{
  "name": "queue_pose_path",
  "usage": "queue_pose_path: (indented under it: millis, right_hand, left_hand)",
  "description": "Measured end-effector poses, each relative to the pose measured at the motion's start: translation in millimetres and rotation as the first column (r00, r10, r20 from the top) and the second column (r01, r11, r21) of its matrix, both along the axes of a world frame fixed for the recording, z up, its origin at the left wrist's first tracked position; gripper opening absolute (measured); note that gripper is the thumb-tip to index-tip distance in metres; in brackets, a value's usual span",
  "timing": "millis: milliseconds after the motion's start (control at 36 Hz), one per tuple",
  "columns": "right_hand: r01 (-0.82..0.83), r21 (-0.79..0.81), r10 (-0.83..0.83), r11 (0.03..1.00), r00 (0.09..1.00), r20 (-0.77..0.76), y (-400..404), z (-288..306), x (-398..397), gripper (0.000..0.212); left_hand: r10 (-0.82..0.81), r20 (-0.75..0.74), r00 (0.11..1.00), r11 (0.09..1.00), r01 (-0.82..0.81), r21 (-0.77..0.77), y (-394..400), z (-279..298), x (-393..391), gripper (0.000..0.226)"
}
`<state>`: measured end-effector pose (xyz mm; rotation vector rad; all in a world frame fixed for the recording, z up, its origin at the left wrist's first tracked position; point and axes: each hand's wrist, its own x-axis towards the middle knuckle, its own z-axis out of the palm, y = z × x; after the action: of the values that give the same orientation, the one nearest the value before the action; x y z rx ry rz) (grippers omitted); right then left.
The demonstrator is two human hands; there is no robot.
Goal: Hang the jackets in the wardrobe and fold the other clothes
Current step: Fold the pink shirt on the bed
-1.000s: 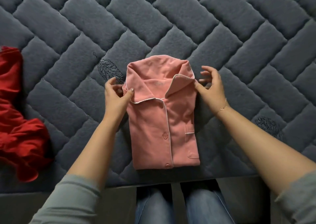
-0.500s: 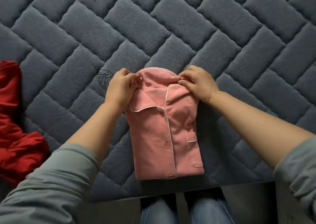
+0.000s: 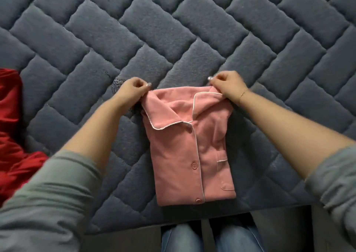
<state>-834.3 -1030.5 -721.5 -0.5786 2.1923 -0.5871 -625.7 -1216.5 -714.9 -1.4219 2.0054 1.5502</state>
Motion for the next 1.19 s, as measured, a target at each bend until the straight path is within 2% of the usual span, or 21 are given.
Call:
queue_pose_path:
  millis: [28, 56, 111, 167, 222, 278, 333, 417, 444, 500, 556, 639, 722, 833, 917, 1000, 1111, 1194]
  right_hand:
    - [0.119, -0.074, -0.125, 0.99, 0.989, -0.074, 5, -2, 4, 0.023]
    - [0.259, -0.152, -0.272, 0.954, 0.959, -0.075, 12, -2, 9, 0.021]
    - [0.565, -0.219, -0.554, 0.796, 0.825, 0.113, 29, 3, 24, 0.023]
    - [0.734, -0.157, -0.656, 0.66, 0.666, 0.356, 50, 6, 39, 0.029]
    - [0.738, -0.093, -0.624, 0.669, 0.624, 0.47, 68, 7, 51, 0.033]
    - [0.698, -0.095, -0.565, 0.71, 0.645, 0.515, 76, 7, 55, 0.031]
    - [0.65, -0.12, -0.502, 0.75, 0.678, 0.537, 70, 7, 55, 0.031]
    - [0.609, -0.094, -0.444, 0.787, 0.667, 0.599, 52, 7, 54, 0.054]
    - [0.598, -0.073, -0.44, 0.798, 0.661, 0.608, 48, 6, 54, 0.056]
    - [0.562, -0.037, -0.428, 0.826, 0.67, 0.607, 46, 4, 52, 0.045]
    - [0.52, -0.004, -0.407, 0.854, 0.674, 0.617, 48, 5, 52, 0.039]
    - [0.429, 0.005, -0.33, 0.903, 0.686, 0.648, 58, 20, 54, 0.046]
    - [0.32, -0.108, -0.142, 0.941, 0.663, 0.735, 71, 58, 55, 0.043]
    - [0.159, -0.262, 0.094, 0.952, 0.663, 0.743, 92, 127, 75, 0.048]
    - [0.027, -0.332, 0.236, 0.943, 0.649, 0.723, 109, 177, 95, 0.048]
    - [-0.115, -0.413, 0.391, 0.904, 0.612, 0.687, 118, 229, 116, 0.04]
    - [-0.329, -0.504, 0.6, 0.799, 0.499, 0.625, 122, 298, 156, 0.039]
    - [-0.513, -0.531, 0.732, 0.674, 0.37, 0.572, 123, 344, 197, 0.035]
  left_hand:
    - [0.071, -0.024, 0.997, 0.987, -0.074, -0.141, 5, -4, 3, 0.009]
    - [0.159, -0.064, 0.985, 0.96, -0.169, -0.224, 10, -4, 9, 0.008]
    - [0.331, -0.133, 0.934, 0.908, -0.354, -0.226, 25, -6, 28, 0.019]
    - [0.469, -0.093, 0.878, 0.882, -0.472, -0.006, 46, -4, 46, 0.031]
    - [0.555, -0.005, 0.832, 0.8, -0.531, 0.279, 69, 0, 56, 0.042]
    - [0.558, 0.034, 0.829, 0.737, -0.514, 0.438, 84, 2, 59, 0.054]
    - [0.553, 0.003, 0.833, 0.723, -0.481, 0.496, 91, 2, 56, 0.066]
    - [0.584, -0.111, 0.804, 0.73, -0.462, 0.503, 101, 1, 47, 0.047]
    - [0.597, -0.115, 0.794, 0.736, -0.485, 0.472, 104, 0, 44, 0.04]
    - [0.643, -0.099, 0.759, 0.718, -0.553, 0.423, 113, -1, 42, 0.037]
    - [0.717, -0.081, 0.692, 0.654, -0.628, 0.422, 123, -1, 45, 0.036]
    - [0.801, -0.107, 0.589, 0.577, -0.712, 0.401, 141, 15, 51, 0.025]
    - [0.849, -0.219, 0.481, 0.528, -0.754, 0.39, 164, 51, 61, 0.018]
    - [0.884, -0.309, 0.35, 0.453, -0.803, 0.388, 209, 122, 93, 0.025]
    - [0.89, -0.401, 0.216, 0.365, -0.864, 0.346, 251, 174, 122, 0.018]
    - [0.871, -0.488, 0.067, 0.265, -0.898, 0.351, 294, 230, 152, 0.023]
    - [0.813, -0.572, -0.109, 0.115, -0.933, 0.34, 352, 309, 197, 0.036]
    - [0.746, -0.631, -0.213, -0.004, -0.949, 0.315, 393, 363, 231, 0.038]
